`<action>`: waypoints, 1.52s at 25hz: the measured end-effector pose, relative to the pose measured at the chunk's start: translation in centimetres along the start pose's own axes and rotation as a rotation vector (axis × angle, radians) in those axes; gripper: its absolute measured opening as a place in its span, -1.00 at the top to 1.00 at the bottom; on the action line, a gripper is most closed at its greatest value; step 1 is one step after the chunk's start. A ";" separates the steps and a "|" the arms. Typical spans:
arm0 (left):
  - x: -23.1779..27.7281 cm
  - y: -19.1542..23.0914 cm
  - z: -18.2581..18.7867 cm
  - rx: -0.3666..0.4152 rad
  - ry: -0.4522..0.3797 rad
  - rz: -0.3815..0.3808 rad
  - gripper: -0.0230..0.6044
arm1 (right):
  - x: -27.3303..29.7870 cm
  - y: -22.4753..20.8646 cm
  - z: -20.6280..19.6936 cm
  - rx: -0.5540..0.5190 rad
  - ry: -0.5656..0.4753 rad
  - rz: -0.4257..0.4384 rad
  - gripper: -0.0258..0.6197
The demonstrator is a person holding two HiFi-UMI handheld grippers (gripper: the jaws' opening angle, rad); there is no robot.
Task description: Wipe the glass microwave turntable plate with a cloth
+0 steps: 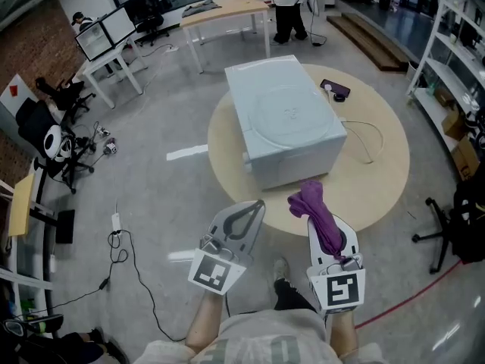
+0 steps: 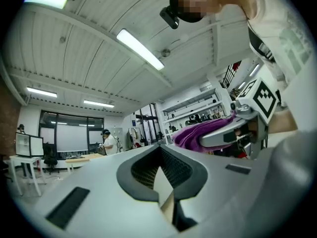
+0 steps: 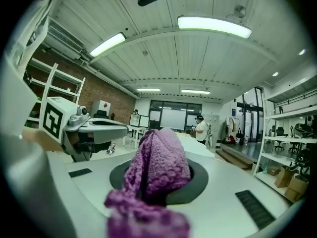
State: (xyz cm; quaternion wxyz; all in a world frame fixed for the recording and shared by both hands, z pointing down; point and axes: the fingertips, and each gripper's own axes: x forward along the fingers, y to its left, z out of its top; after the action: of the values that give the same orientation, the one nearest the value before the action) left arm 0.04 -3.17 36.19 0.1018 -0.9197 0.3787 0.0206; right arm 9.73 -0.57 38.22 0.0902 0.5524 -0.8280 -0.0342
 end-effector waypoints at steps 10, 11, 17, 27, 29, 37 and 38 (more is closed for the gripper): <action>-21.7 -7.8 4.1 -0.102 -0.043 0.088 0.92 | -16.8 13.5 -2.3 0.001 0.115 -0.039 0.77; -23.1 -8.0 4.4 -0.081 -0.027 0.109 0.92 | -18.2 14.6 -2.7 0.029 0.120 -0.029 0.77; -28.4 -9.7 6.2 -0.078 -0.037 0.212 0.92 | -23.6 16.4 -1.9 0.081 0.060 -0.003 0.77; -34.9 -21.5 6.3 -0.147 -0.006 0.170 0.92 | -35.8 20.3 -1.7 0.093 0.002 -0.078 0.77; -36.6 -24.0 6.7 -0.155 -0.001 0.167 0.92 | -39.0 20.7 -1.4 0.094 -0.010 -0.097 0.77; -40.6 -30.0 11.6 -0.145 -0.064 0.118 0.92 | -47.2 23.0 0.6 0.059 -0.066 -0.110 0.77; -40.8 -30.2 12.1 -0.136 -0.057 0.124 0.92 | -47.7 23.2 1.0 0.055 -0.073 -0.113 0.77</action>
State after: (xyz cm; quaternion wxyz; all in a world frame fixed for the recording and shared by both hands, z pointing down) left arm -7.32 48.43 34.25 0.0484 -0.8982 0.4297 0.0788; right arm 6.27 52.34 35.58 0.0428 0.5990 -0.7987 -0.0367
